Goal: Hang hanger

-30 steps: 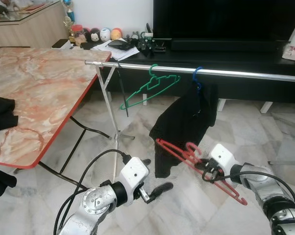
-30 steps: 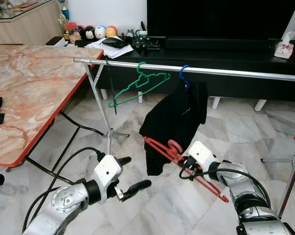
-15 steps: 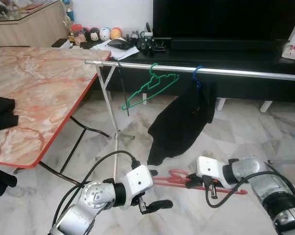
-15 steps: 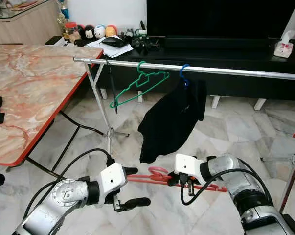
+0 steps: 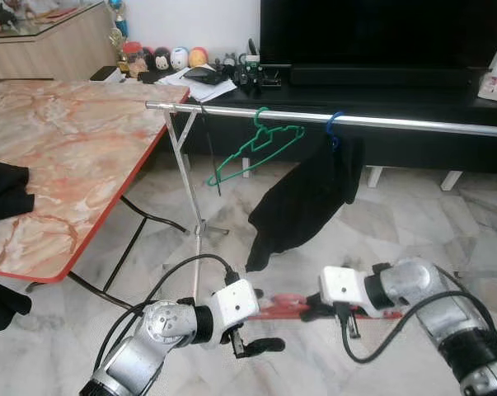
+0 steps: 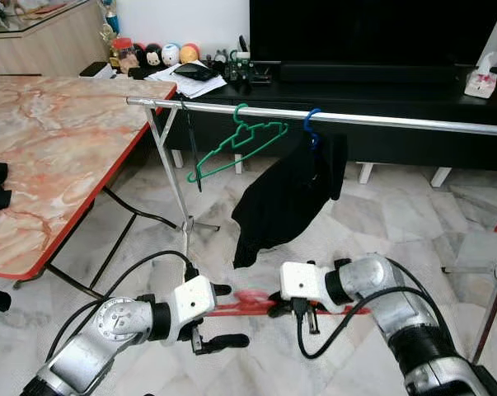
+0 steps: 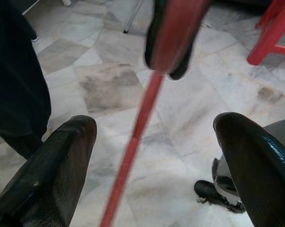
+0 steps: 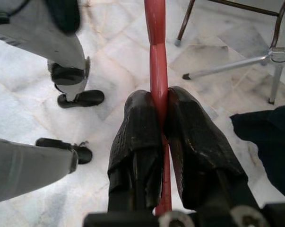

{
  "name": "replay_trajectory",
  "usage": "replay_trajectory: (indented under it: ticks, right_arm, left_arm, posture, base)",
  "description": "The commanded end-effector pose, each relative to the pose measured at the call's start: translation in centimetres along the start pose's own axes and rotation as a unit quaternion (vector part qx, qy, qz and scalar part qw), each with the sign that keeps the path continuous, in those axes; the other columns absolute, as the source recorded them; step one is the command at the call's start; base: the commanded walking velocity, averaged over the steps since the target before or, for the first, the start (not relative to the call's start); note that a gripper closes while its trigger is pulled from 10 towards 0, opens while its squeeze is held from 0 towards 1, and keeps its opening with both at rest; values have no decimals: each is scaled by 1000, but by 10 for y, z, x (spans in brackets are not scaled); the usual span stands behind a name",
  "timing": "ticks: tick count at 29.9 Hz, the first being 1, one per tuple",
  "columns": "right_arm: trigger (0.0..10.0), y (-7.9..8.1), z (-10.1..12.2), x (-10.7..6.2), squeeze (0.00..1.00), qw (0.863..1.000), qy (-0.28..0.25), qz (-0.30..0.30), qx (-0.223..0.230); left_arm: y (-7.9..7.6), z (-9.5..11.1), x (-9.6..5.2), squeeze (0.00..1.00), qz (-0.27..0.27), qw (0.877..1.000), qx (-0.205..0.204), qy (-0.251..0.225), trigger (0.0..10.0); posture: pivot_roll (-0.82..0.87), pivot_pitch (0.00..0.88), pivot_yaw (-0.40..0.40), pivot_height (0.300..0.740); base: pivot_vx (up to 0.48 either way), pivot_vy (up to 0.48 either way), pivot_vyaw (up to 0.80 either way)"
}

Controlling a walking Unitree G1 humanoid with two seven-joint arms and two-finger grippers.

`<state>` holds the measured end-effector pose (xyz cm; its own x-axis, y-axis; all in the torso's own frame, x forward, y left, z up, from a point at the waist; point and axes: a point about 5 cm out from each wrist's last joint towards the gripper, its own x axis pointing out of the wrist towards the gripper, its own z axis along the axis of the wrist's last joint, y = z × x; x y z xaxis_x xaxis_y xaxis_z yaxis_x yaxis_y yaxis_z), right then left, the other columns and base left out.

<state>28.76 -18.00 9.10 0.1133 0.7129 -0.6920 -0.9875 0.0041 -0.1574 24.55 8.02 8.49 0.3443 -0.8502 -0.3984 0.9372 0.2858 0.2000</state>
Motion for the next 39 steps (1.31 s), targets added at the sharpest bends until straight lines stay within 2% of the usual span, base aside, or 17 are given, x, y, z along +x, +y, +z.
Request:
replay_trajectory:
  ticks: [1,12,18,24,25,26,27,28,29,39]
  right_arm:
    - [10000,-1,8,-5,0,1000,-8,4,-14]
    - [10000,4,17,-5,0,999,-19,23,-19]
    - [10000,9,26,-4,0,998,-39,40,-19]
    - [10000,9,26,-4,0,998,-37,37,-17]
    - [10000,10,26,-4,0,998,-38,38,-16]
    - [10000,10,26,-4,0,998,-39,39,-16]
    - [10000,10,26,-4,0,998,-39,40,-15]
    - [10000,10,27,-4,0,998,-39,40,-15]
    - [10000,11,27,-4,0,998,-38,41,-14]
    - [10000,12,28,-3,0,998,-42,43,-11]
  left_arm:
    - [7,-1,-2,0,11,1000,10,6,10000]
    - [10,-9,2,0,19,1000,-3,11,10000]
    - [5,-13,10,0,12,1000,-11,9,10000]
    - [8,-16,10,0,17,1000,-18,11,9882]
    - [9,-17,9,0,19,1000,-20,10,4314]
    - [9,-16,9,0,20,1000,-21,10,3765]
    - [10,-16,9,0,20,1000,-21,9,2549]
    - [10,-17,9,0,20,1000,-21,9,2549]
    - [10,-17,9,0,19,1000,-21,8,0]
    - [11,-16,7,0,13,1000,-24,0,0]
  posture:
    - [-123,0,48,740]
    - [-123,0,46,740]
    - [-126,0,47,740]
    - [-130,0,49,740]
    - [-130,0,49,740]
    - [-130,0,49,740]
    - [-130,0,49,740]
    - [-127,0,49,740]
    - [-127,0,49,740]
    - [-128,0,51,740]
  base:
    - [0,0,0]
    - [0,0,0]
    - [0,0,0]
    - [0,0,0]
    - [0,0,0]
    - [0,0,0]
    - [0,0,0]
    - [0,0,0]
    - [0,0,0]
    - [0,0,0]
